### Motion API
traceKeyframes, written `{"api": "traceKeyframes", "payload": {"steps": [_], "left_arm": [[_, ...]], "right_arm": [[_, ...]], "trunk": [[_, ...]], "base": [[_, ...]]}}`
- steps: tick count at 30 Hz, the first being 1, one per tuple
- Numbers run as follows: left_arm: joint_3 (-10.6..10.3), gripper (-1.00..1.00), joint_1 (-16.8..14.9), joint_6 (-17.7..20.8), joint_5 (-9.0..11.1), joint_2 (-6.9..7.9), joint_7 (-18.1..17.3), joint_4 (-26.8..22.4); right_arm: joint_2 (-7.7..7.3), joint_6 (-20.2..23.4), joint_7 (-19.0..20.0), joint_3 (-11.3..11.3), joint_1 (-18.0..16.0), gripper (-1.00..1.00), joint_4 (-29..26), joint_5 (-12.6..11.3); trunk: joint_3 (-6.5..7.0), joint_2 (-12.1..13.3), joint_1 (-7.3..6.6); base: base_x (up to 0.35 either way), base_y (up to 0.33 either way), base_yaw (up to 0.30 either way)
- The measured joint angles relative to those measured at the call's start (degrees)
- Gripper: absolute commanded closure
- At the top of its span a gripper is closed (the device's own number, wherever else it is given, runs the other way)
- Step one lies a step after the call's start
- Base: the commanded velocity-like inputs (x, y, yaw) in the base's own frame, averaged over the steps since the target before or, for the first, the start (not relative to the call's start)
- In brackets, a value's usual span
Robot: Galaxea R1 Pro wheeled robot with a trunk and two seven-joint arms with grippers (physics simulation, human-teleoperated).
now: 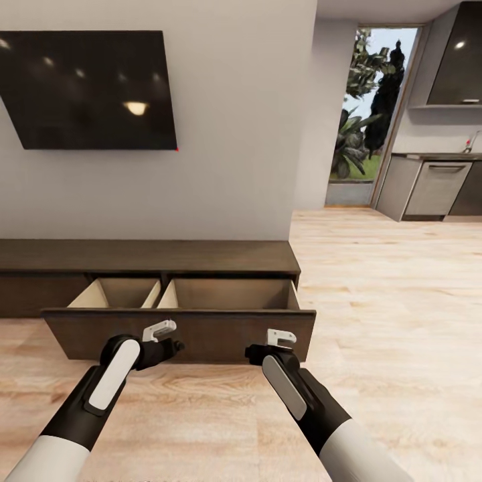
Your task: Place each of the two pumpkins and all three candles from the living room inside a cabinet in the living room (use any cabinet), then make sure every cabinet is closed, and position the cauldron so it is next to a table in the living room.
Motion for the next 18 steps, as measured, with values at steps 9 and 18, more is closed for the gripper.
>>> {"api": "traceKeyframes", "payload": {"steps": [9, 18], "left_arm": [[-0.2, -1.00, 0.0, -0.5, -0.4, -0.53, 0.4, -0.2], [-0.2, -1.00, 0.0, -3.4, -3.2, -0.43, 0.0, 0.6]], "right_arm": [[-0.04, -0.7, -0.2, -0.1, 0.0, -1.00, 0.8, 0.7], [-0.13, -1.0, -0.1, 0.0, 0.0, -1.00, 0.8, 1.1]], "trunk": [[-1.78, -2.1, 1.21], [-3.78, -2.2, 1.44]], "base": [[0.000, 0.000, 0.000], [0.000, 0.000, 0.000]]}}
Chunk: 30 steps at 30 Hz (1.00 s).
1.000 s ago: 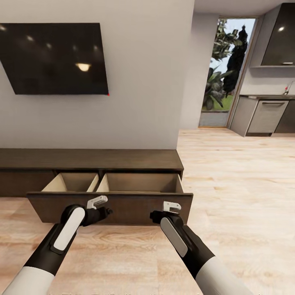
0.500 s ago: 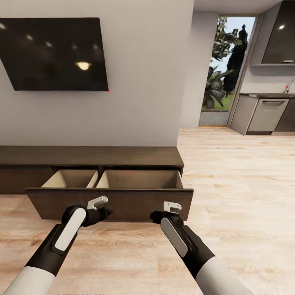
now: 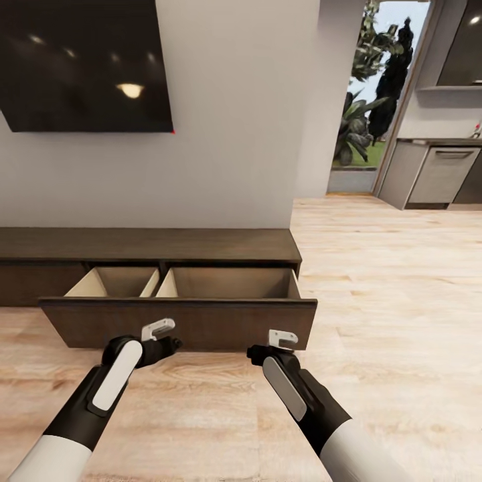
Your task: Place each of the two pumpkins and all three candles from the living room inside a cabinet in the living room (use any cabinet), then make sure every cabinet is closed, and position the cauldron so it is next to a table in the living room.
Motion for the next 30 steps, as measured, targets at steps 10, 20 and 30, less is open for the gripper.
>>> {"api": "traceKeyframes", "payload": {"steps": [10, 20, 30], "left_arm": [[-1.2, -1.00, 0.0, -2.7, -0.4, 0.26, -0.7, 0.7], [-2.6, -1.00, 0.0, -8.7, -5.1, -0.08, -0.7, 0.8], [-5.3, -1.00, 0.1, -8.9, -5.3, 0.26, -0.8, 0.8]], "right_arm": [[0.00, -2.3, 0.1, 0.1, 0.0, -1.00, 0.0, 0.0], [0.02, -2.7, 0.2, 0.1, 0.0, -1.00, 0.1, 0.0], [-0.22, -7.9, 0.2, 0.2, 0.0, -1.00, 0.2, 0.2]], "trunk": [[-2.22, -0.1, 0.26], [-3.55, -0.2, 0.41], [-3.55, -0.2, 0.39]], "base": [[0.000, 0.000, 0.000], [0.000, 0.000, 0.000], [0.060, 0.000, 0.000]]}}
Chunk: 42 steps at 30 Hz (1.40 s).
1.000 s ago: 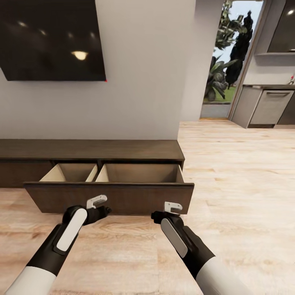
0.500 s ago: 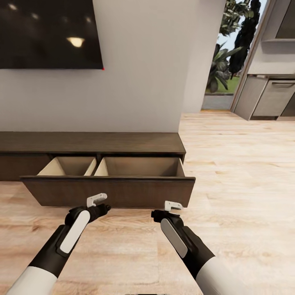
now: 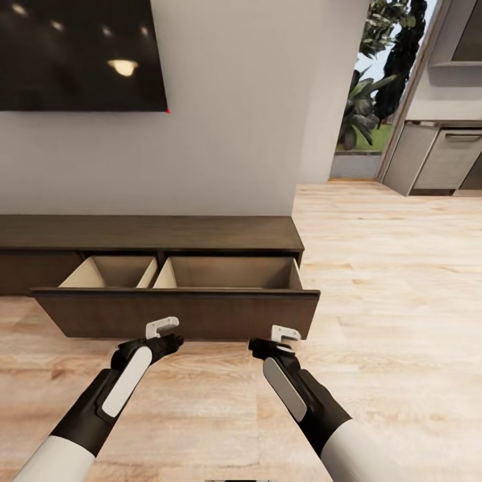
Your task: Place each of the two pumpkins and all three candles from the living room inside a cabinet in the living room (use any cabinet), then make sure every cabinet is closed, and position the cauldron so it is next to a table in the living room.
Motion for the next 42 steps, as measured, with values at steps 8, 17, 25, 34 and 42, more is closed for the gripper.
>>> {"api": "traceKeyframes", "payload": {"steps": [8, 17, 25, 34, 42], "left_arm": [[-4.5, -1.00, 0.0, -1.1, -2.2, 0.31, -0.1, 1.5], [-8.1, -1.00, 0.0, -4.3, -5.1, 1.23, -9.5, 2.3], [-7.6, -1.00, -0.1, -7.0, -7.7, 3.55, -20.4, 3.7], [-7.3, -1.00, -0.1, -7.6, -7.6, 3.43, -20.6, 4.0], [-7.2, -1.00, -0.1, -7.7, -7.8, 3.28, -20.6, 4.1]], "right_arm": [[-0.04, -2.6, 0.0, 0.0, 0.0, -1.00, 0.0, 1.9], [-0.04, -2.9, 0.0, 0.0, 0.0, -1.00, 0.1, 2.2], [-0.04, -2.9, 0.0, 0.1, 0.0, -1.00, 0.1, 2.2], [-0.04, -2.9, 0.0, 0.0, 0.0, -1.00, 0.1, 2.2], [-0.11, -2.9, 0.0, 0.0, 0.0, -1.00, 0.1, 2.2]], "trunk": [[0.00, 0.0, 0.02], [0.00, 0.0, 0.02], [0.00, 0.0, 0.02], [0.00, 0.0, 0.00], [0.00, 0.0, 0.02]], "base": [[0.125, 0.000, 0.000], [0.004, 0.000, 0.000], [0.021, 0.005, 0.000], [0.163, 0.042, 0.000], [0.040, 0.009, 0.000]]}}
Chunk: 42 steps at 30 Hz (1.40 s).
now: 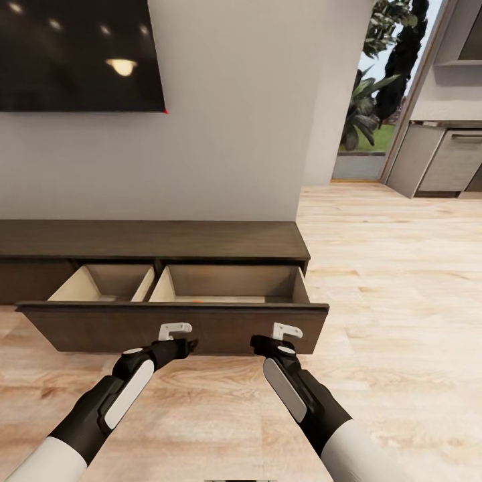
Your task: Place each of the two pumpkins and all three candles from the living room inside a cabinet in the living room (use any cabinet), then make sure every cabinet is closed, and position the cauldron so it is next to a table in the living room.
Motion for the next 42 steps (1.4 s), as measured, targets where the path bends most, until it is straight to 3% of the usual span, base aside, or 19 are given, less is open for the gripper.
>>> {"api": "traceKeyframes", "payload": {"steps": [4, 19, 24, 30, 42], "left_arm": [[0.0, -1.00, 0.0, 0.0, -0.1, -0.01, 0.0, 0.0], [-0.1, -1.00, 0.1, -5.5, 0.0, 0.33, 0.0, 0.2], [-0.2, -1.00, 0.1, -6.8, -0.1, 0.24, 0.0, 0.2], [-0.3, -1.00, 0.1, -7.0, -0.2, 0.12, 0.0, 0.2], [-0.1, -1.00, 0.1, -7.1, 0.4, 0.47, 0.0, 0.2]], "right_arm": [[-0.02, 0.0, 0.0, 0.0, 0.0, -1.00, 0.0, 0.0], [-0.19, -2.6, 0.0, 0.1, 0.0, -1.00, 0.0, 0.0], [-0.20, -3.3, 0.0, 0.0, 0.0, -1.00, -0.1, 1.8], [-0.20, -4.2, 0.0, 0.0, 0.0, -1.00, -0.1, 3.4], [-0.20, -4.4, 0.0, 0.1, 0.0, -1.00, -0.2, 3.5]], "trunk": [[0.00, 0.0, 0.00], [-3.32, -0.2, 0.39], [-4.43, -0.3, 0.52], [-5.76, -0.3, 0.67], [-8.42, -0.5, 0.98]], "base": [[0.002, 0.001, 0.000], [0.000, 0.000, 0.000], [0.000, 0.000, 0.000], [0.000, 0.000, 0.000], [0.000, 0.000, 0.000]]}}
